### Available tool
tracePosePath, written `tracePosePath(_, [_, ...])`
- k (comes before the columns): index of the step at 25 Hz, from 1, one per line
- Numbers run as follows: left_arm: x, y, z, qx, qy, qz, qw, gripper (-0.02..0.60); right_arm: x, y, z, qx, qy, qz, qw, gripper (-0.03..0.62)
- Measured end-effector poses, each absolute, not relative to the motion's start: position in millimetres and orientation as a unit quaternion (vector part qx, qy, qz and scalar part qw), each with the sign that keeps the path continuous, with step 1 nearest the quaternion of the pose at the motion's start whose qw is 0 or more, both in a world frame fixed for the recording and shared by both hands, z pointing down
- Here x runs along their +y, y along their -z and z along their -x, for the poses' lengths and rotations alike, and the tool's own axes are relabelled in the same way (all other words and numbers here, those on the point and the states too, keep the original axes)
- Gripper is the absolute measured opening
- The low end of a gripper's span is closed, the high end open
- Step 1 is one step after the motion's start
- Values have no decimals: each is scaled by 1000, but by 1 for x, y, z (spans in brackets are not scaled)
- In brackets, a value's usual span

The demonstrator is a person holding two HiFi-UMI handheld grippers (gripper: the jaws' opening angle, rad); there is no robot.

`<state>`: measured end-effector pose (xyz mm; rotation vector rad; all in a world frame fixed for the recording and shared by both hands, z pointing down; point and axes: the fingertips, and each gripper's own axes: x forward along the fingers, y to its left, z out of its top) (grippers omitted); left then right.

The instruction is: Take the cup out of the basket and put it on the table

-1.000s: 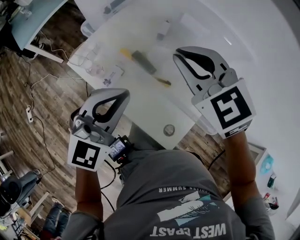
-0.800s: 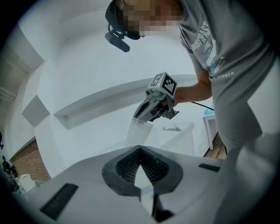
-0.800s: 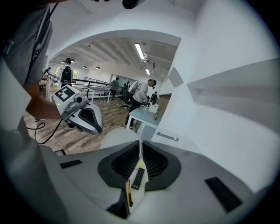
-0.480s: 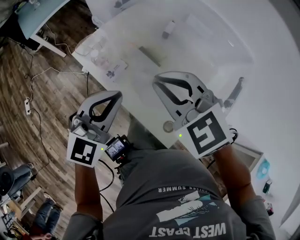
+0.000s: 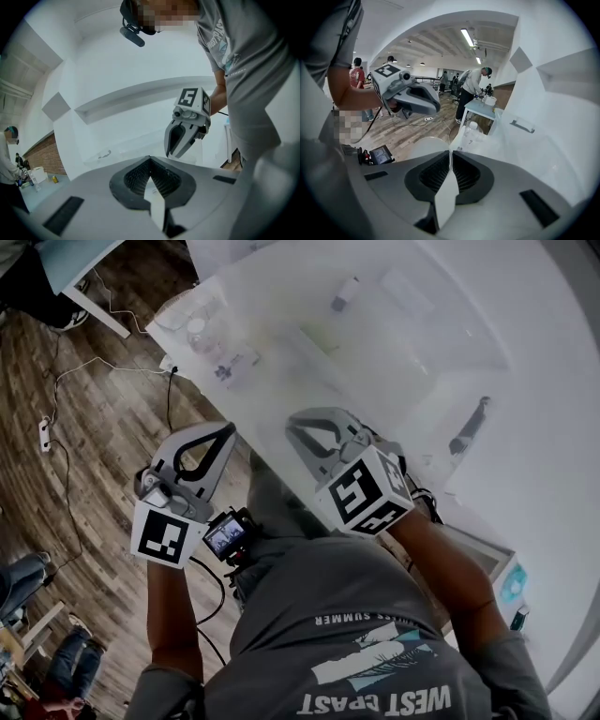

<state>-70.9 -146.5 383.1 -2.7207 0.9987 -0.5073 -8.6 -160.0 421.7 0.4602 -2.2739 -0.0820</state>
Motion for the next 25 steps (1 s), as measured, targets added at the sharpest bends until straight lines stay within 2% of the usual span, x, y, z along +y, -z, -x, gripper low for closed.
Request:
tracePosePath(11, [-127, -415, 91, 357, 174, 915, 65, 9, -167, -542, -6, -863, -34, -182, 469, 34])
tracePosePath(25, [-131, -426, 91, 351, 180, 918, 50, 9, -192, -610, -22, -829, -88, -221, 507, 35])
